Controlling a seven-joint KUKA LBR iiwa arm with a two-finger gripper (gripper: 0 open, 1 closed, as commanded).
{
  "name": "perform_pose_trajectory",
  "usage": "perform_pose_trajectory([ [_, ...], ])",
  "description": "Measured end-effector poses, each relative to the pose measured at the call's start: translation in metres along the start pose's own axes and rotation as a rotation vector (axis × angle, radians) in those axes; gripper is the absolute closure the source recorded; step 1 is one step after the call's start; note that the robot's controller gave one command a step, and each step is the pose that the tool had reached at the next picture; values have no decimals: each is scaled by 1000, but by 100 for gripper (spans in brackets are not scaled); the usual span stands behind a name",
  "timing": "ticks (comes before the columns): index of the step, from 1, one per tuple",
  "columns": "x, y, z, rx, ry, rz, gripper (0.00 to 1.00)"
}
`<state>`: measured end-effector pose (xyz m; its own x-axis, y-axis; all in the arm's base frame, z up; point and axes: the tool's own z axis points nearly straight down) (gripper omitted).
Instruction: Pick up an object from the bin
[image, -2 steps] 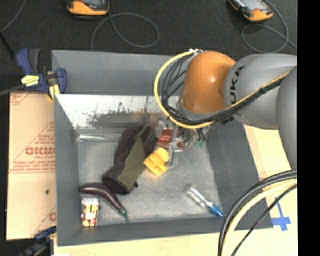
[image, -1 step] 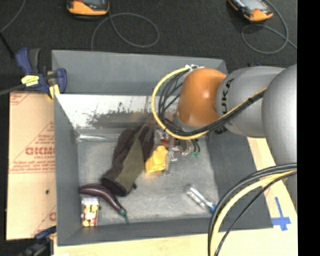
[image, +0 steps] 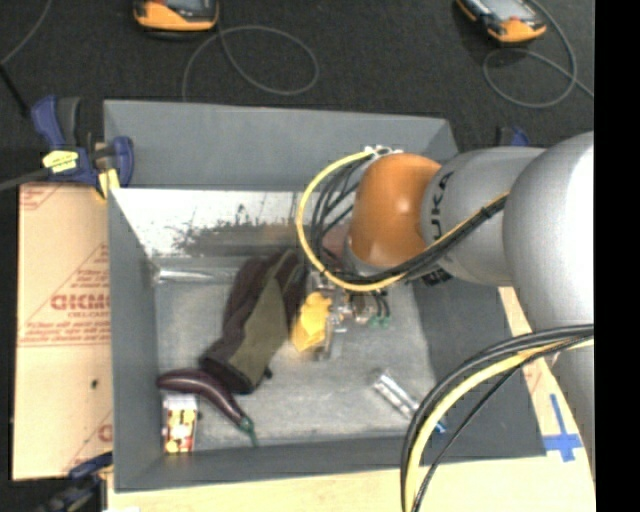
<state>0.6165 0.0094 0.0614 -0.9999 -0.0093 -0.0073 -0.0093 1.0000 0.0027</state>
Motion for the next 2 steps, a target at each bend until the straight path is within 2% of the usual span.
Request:
perform_pose_trajectory([
  [1,7,-4,-3,-1,-7,14,0],
  [2,21,-16,-5,2,-1,-214,0],
])
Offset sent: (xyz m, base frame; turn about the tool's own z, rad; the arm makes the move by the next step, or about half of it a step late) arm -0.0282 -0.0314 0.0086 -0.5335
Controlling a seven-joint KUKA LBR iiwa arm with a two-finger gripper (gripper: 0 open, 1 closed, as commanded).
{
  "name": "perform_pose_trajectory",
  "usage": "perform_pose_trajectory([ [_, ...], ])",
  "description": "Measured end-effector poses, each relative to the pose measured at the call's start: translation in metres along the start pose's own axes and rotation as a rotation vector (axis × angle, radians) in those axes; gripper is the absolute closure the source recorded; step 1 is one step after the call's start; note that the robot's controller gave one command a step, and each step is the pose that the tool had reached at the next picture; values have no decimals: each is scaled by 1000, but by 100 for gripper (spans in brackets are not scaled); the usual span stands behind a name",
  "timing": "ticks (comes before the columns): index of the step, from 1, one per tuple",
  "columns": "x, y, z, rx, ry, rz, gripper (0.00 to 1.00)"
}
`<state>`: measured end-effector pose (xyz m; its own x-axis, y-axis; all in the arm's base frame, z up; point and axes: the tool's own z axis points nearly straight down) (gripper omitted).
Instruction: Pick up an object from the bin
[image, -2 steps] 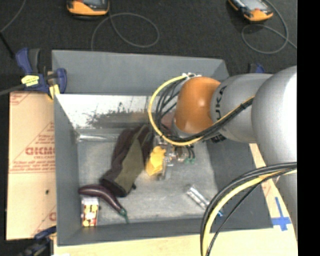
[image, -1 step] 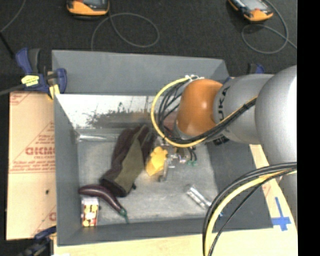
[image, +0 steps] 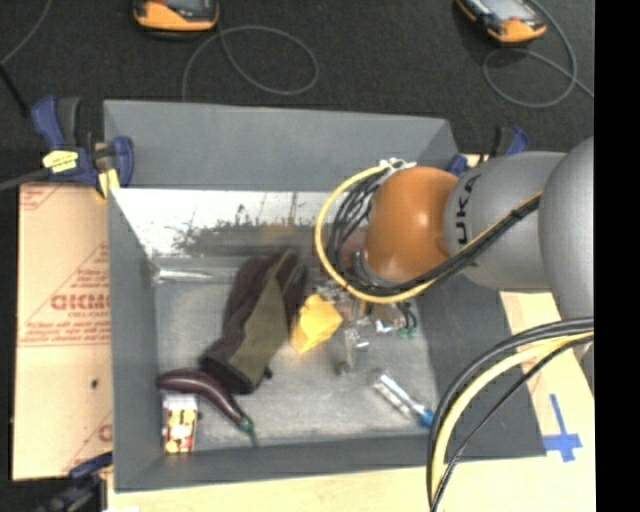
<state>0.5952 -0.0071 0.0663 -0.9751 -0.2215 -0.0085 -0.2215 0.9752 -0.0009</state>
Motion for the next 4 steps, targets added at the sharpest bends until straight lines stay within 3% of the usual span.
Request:
perform_pose_trajectory([
  [1,3,-7,-3,1,-3,-158,0],
  [2,-7,0,-4,0,-7,60,0],
  [3,-21,0,-4,0,-7,127,0],
  [4,-24,11,-4,3,-8,-151,0],
])
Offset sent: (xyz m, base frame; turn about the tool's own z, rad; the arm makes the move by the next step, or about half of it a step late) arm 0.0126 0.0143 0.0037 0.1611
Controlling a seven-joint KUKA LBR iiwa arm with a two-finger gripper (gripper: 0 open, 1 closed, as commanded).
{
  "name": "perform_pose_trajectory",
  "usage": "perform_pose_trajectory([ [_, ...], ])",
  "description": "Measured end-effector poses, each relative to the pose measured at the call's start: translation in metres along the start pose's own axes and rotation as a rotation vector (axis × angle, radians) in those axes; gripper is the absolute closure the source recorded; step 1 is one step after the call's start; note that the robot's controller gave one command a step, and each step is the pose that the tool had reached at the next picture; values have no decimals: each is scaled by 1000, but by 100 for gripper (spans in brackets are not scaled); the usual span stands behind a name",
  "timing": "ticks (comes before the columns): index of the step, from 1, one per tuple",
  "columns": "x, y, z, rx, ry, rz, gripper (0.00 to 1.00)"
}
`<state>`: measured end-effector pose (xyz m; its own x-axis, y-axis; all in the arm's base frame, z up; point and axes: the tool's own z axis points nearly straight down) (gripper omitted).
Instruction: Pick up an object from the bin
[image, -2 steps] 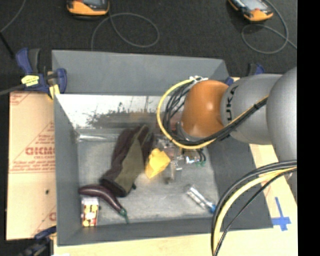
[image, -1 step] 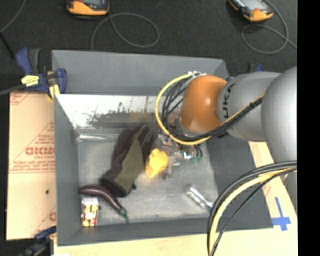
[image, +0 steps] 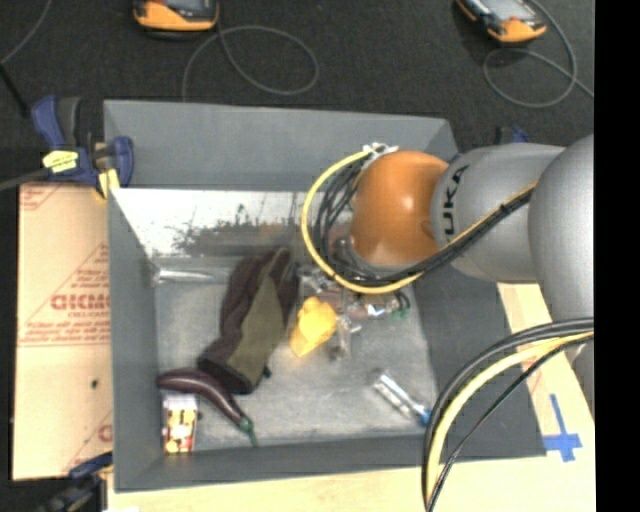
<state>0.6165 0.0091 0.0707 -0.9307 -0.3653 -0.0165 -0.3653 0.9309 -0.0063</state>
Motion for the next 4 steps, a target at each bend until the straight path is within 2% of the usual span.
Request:
perform_pose_trajectory([
  [1,24,15,-2,-1,-4,184,100],
  [2,24,15,-2,-1,-4,184,100],
  [3,14,11,-58,0,-7,145,100],
  [4,14,11,-58,0,-8,147,100],
])
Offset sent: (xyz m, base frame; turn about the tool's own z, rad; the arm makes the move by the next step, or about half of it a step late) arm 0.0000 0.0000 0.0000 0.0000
